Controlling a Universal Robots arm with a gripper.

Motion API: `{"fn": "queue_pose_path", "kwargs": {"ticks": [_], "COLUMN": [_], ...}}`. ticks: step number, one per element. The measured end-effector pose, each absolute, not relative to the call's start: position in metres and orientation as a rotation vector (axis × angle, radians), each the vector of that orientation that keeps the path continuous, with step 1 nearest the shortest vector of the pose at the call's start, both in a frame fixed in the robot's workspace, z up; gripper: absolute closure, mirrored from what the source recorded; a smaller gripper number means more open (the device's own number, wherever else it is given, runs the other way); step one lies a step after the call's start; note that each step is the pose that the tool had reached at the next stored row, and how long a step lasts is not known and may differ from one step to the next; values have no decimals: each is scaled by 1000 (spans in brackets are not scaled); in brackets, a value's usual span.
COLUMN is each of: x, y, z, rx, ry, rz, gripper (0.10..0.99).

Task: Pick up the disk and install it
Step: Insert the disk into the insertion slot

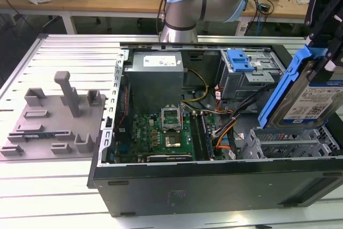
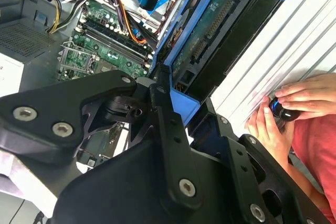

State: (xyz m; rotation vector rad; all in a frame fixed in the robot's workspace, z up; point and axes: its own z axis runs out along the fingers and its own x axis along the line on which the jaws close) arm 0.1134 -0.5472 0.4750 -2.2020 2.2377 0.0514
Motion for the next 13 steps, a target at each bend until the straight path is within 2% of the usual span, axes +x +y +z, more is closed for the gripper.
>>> {"fn": "queue_pose_path", "kwargs": {"ticks": [13], "x": [113], "y": [-552], "z": [470], "rx": [-2204], "ry": [2233], "rz": [54], "gripper": [718]}}
